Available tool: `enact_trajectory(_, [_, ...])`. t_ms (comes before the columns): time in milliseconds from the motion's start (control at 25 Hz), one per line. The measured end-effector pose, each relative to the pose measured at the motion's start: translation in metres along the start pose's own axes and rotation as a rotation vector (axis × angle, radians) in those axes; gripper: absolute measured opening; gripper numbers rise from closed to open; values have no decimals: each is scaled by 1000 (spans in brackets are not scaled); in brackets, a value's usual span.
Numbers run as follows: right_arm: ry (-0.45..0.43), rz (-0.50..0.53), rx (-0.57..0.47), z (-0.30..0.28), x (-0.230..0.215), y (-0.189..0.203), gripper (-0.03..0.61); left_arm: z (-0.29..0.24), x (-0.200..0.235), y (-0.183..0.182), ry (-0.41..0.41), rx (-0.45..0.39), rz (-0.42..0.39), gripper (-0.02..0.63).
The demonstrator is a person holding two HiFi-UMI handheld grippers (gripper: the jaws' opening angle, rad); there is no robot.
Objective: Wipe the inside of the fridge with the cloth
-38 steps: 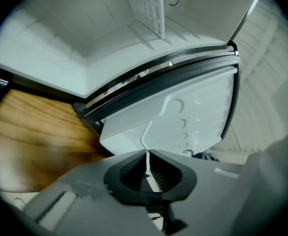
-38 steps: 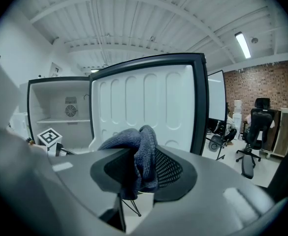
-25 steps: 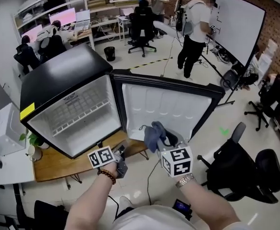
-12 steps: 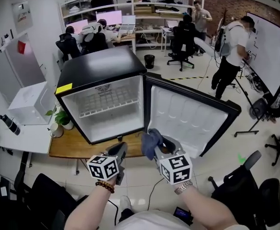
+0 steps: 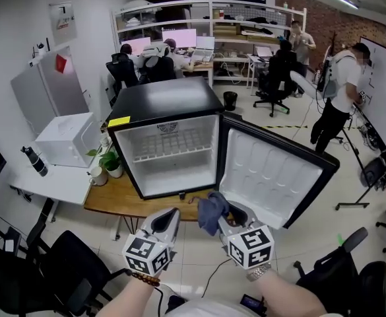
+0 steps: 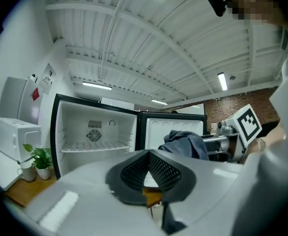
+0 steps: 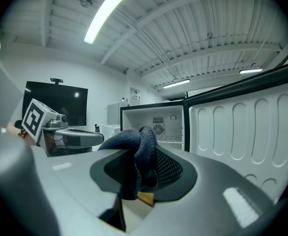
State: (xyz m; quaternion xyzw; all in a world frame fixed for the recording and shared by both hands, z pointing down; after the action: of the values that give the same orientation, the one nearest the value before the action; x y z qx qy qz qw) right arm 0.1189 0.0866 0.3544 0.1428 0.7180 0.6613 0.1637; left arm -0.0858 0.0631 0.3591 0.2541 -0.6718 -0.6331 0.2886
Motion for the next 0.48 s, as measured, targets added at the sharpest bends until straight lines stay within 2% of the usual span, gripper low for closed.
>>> enact_trajectory(200, [-3, -32, -13, 7, 5, 5, 120, 18, -7, -2, -5, -22, -9, 5])
enact_trajectory(480, [-16, -16, -22, 12, 18, 3, 120, 24, -6, -2, -18, -29, -19, 5])
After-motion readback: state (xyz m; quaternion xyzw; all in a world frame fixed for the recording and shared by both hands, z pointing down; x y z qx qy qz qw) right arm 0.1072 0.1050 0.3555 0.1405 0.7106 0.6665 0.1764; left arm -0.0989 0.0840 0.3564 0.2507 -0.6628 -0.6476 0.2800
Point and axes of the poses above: the fingertips, and each gripper's own axes: z backward along the fingers, x to its left, y out of its underside, the point moved 8 cm from there along z, backward along the fingers, and after that the axes turned 4 degrees about -x, right-handed, at the moved point
